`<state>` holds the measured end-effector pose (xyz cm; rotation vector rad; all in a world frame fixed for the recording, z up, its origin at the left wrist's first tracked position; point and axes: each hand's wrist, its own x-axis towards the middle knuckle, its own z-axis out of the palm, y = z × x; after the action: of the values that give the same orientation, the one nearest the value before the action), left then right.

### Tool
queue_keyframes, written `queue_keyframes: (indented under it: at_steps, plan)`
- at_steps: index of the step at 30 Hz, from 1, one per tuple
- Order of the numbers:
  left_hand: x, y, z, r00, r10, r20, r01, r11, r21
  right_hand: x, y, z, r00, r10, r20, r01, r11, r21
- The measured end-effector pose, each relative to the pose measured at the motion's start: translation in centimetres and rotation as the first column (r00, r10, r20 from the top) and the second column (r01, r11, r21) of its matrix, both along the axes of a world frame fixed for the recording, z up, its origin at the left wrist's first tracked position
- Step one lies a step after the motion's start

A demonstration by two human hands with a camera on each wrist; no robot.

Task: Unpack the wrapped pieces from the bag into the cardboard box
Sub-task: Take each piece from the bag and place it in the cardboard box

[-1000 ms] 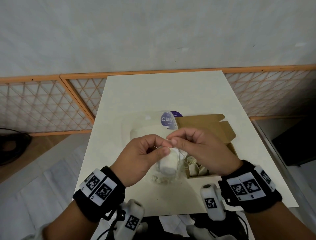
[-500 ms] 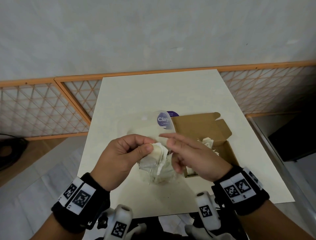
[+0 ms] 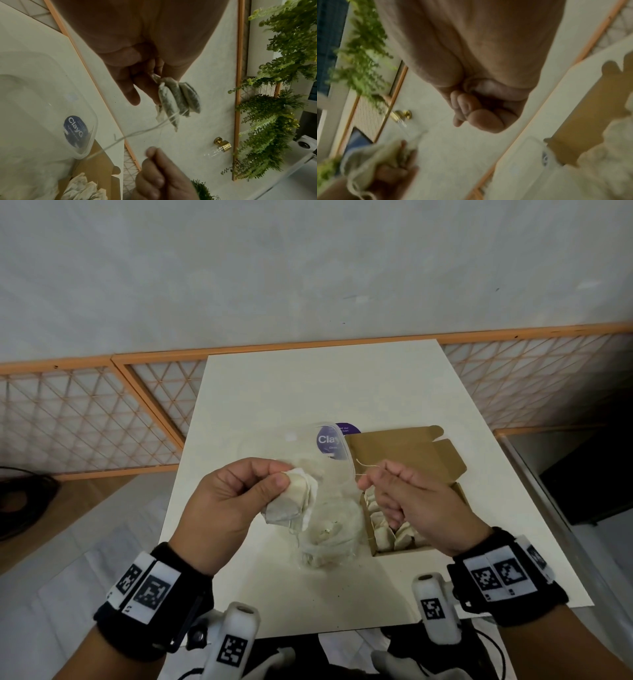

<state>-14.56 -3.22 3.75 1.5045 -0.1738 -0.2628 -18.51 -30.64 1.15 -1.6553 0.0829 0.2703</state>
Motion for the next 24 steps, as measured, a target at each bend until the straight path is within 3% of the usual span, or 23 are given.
queue_keyframes:
  at_steps: [3,5,7,9,13,17,21,24]
  plan:
    - [-0.1,-0.2,0.1,1.0,0.01,-0.001,-0.01,1.0,-0.024,0.2,-0.2,-0.9,0.991,-0.132,0.033,0.135,0.921,-0.364]
    - [-0.2,-0.3,0.2,1.0,0.008,0.007,-0.007,1.0,-0.029,-0.1,0.1,-0.8,0.983,-0.167,0.072,0.181,0.855,-0.486]
    - [-0.2,-0.4,0.1,1.0,0.007,0.013,-0.007,1.0,-0.029,-0.5,0.8,0.2,0.974,-0.168,0.15,0.22,0.849,-0.481]
    - [-0.3,-0.6,0.1,1.0,0.012,0.016,-0.012,1.0,-0.027,-1.0,1.7,1.4,0.971,-0.131,0.199,0.202,0.896,-0.397]
    - [-0.4,-1.1,0.0,1.0,0.026,0.011,-0.026,0.999,-0.037,-1.6,3.9,3.5,0.98,-0.042,0.195,0.078,0.981,-0.178]
    - [-0.5,-1.4,-0.9,1.0,0.005,-0.015,-0.005,0.999,-0.034,-1.0,5.1,3.7,0.973,-0.084,0.214,0.104,0.991,-0.085]
    - [-0.8,-1.2,-1.3,0.998,-0.042,0.041,0.039,0.997,0.073,-0.2,4.7,3.5,0.961,-0.061,0.271,0.113,0.977,-0.182]
    - [-1.0,-0.8,-1.3,0.966,-0.139,0.218,0.059,0.94,0.335,0.1,3.5,3.8,0.95,0.103,0.293,0.025,0.916,-0.401]
